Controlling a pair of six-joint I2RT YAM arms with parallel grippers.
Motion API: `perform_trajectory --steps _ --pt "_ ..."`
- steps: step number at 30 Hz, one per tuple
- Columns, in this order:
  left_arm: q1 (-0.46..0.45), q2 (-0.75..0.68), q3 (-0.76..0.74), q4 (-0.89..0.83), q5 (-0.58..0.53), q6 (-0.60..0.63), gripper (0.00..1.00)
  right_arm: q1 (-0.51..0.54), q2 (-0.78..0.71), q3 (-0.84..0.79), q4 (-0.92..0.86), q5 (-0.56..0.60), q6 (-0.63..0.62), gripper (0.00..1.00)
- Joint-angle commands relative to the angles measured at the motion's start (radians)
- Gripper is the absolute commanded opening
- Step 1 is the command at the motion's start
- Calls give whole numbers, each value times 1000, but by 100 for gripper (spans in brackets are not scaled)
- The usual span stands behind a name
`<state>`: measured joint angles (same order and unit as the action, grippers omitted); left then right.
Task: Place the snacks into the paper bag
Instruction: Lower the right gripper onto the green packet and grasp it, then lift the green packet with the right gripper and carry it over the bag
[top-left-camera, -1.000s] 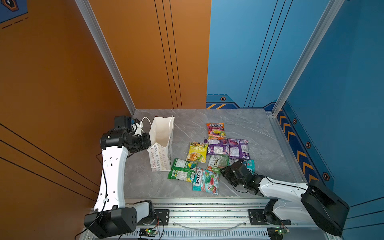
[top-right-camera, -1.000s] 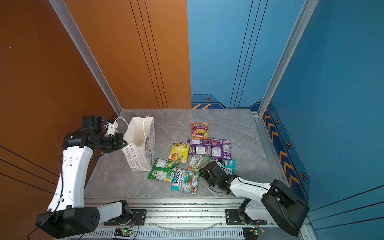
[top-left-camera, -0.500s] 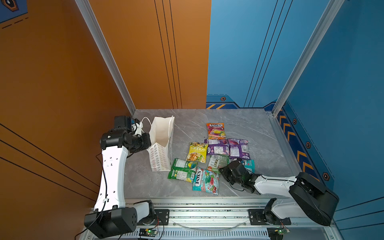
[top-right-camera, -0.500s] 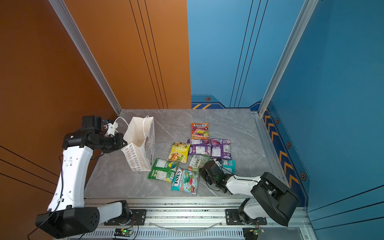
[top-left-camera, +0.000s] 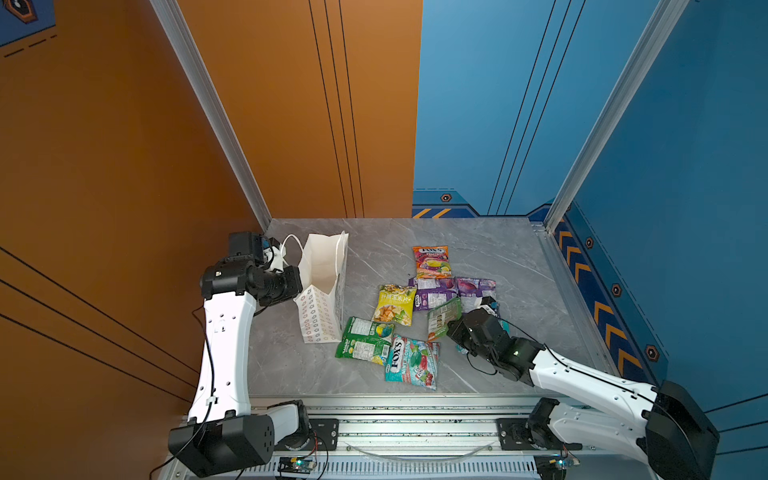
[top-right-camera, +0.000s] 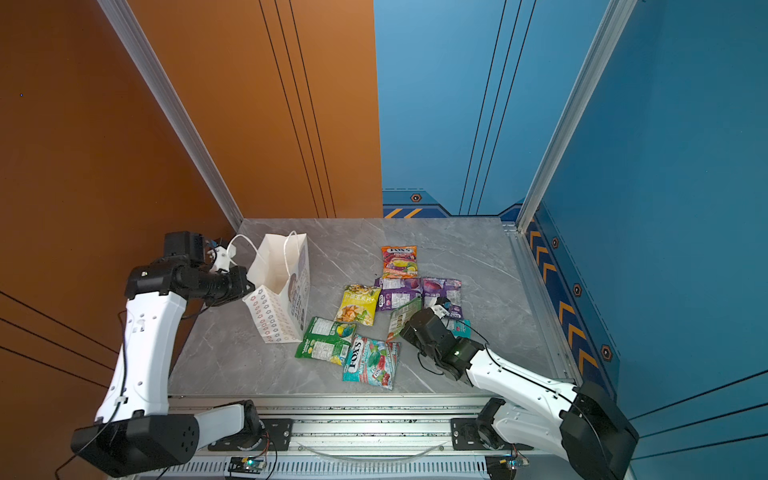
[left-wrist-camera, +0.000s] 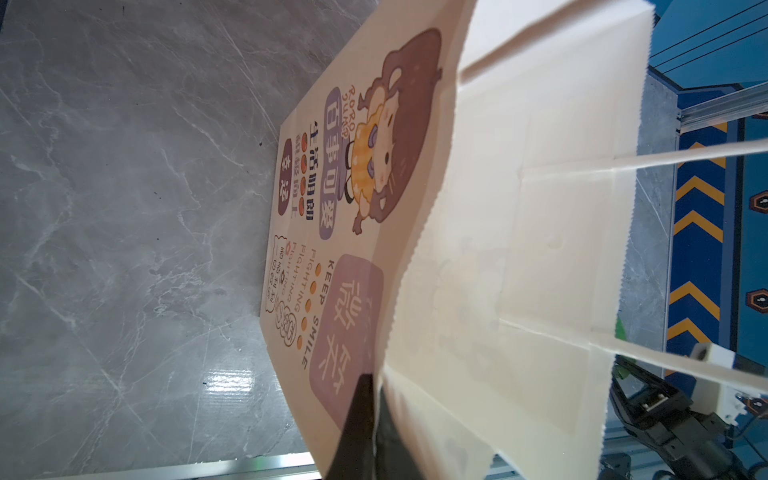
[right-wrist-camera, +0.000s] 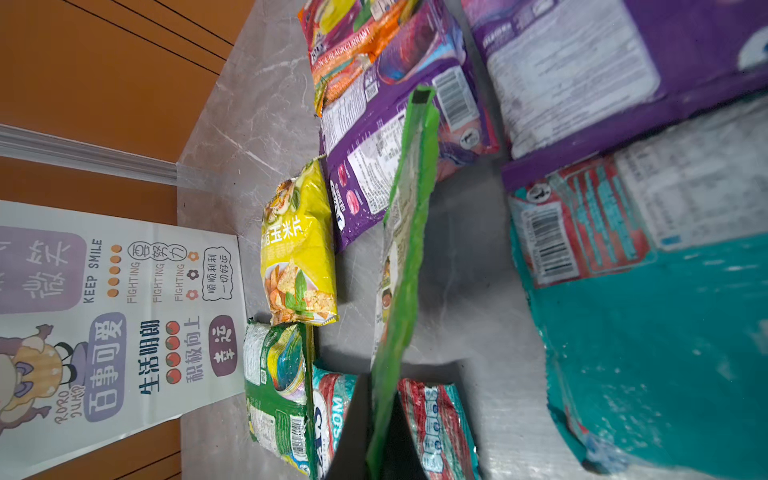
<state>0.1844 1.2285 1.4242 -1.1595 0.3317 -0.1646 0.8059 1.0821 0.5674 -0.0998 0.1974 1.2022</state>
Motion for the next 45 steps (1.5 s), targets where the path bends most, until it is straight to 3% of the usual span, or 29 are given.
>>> perform_trajectory --steps 1,13,17,22,32,45 --pt "9 -6 -14 1 19 11 5 19 -38 89 -133 80 -114 0" --pt "8 -13 -11 1 19 10 5 85 22 421 -199 193 -444 0" --pt "8 -7 -11 2 25 10 5 86 135 566 -93 153 -559 0" --pt "10 -8 -8 4 35 7 5 86 338 850 -97 71 -695 0" --pt "7 -6 11 4 40 5 5 65 641 1326 -171 -63 -841 0" --pt "10 -30 1 3 50 0 5 74 979 1834 -291 -177 -864 0"
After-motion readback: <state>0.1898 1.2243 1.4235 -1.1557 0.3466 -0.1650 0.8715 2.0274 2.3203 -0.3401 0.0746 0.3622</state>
